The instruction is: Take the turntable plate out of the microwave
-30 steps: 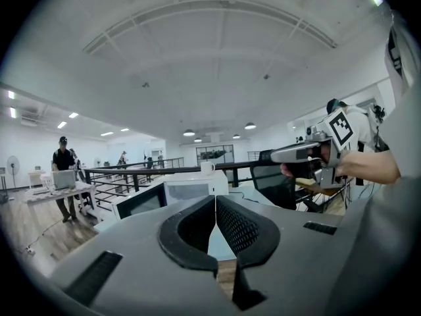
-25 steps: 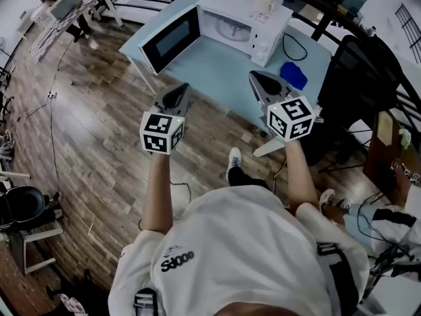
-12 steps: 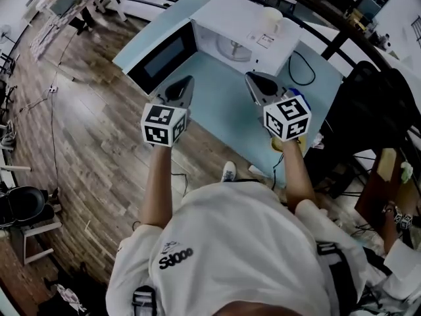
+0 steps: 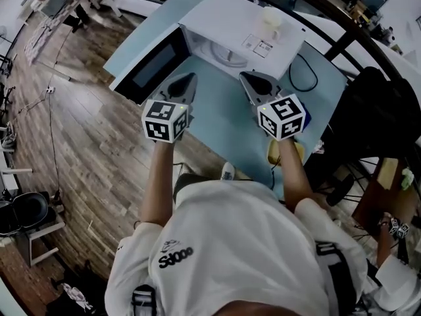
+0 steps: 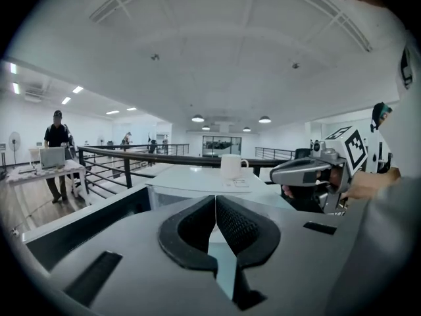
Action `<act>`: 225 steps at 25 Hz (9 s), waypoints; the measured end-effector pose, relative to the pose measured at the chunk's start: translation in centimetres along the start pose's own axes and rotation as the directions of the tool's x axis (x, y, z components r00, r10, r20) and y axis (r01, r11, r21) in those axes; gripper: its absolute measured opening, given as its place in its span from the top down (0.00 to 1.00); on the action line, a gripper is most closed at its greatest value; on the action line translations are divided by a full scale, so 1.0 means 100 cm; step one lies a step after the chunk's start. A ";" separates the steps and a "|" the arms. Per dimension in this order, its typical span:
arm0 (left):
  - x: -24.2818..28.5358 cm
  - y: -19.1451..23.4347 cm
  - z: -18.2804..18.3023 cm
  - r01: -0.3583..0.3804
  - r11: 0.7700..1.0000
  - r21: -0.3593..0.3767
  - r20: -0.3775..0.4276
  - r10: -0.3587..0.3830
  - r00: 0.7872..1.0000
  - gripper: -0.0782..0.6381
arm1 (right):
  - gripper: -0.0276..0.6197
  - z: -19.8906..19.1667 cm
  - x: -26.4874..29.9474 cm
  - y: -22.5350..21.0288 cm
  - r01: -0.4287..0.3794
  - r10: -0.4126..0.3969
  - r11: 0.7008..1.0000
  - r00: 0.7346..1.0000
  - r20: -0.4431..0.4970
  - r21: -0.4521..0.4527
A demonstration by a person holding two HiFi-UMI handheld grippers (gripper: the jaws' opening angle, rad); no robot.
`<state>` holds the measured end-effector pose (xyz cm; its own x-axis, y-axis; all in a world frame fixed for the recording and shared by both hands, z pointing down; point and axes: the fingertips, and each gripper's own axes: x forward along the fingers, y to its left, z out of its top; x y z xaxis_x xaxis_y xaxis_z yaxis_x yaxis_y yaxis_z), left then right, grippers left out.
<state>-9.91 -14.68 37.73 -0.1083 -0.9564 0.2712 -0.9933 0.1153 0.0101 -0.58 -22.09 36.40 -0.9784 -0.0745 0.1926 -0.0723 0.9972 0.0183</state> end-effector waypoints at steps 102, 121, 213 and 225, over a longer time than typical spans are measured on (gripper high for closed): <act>0.284 0.111 -0.172 0.141 0.361 -0.922 -0.045 -0.462 0.886 0.71 | 0.82 -0.240 0.221 -0.140 0.185 -0.566 0.058 0.816 -0.121 0.981; 0.284 0.116 -0.186 0.126 0.314 -0.941 -0.016 -0.413 0.910 0.67 | 0.90 -0.226 0.209 -0.122 -0.022 -0.567 -0.027 0.824 0.003 0.999; -0.110 0.064 0.023 0.725 0.480 -0.494 0.561 -0.461 0.688 0.82 | 0.81 0.010 0.049 0.185 -0.284 -0.017 0.716 0.907 0.422 0.638; -0.120 0.062 0.006 0.687 0.565 -0.456 0.511 -0.466 0.722 0.79 | 0.81 0.002 0.045 0.200 -0.266 -0.016 0.727 0.915 0.403 0.633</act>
<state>-14.79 -2.67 33.92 0.3637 -0.8816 -0.3008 -0.6174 -0.4699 0.6308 -6.46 -2.43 37.39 -0.9721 -0.0825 -0.2194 0.0852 0.7474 -0.6589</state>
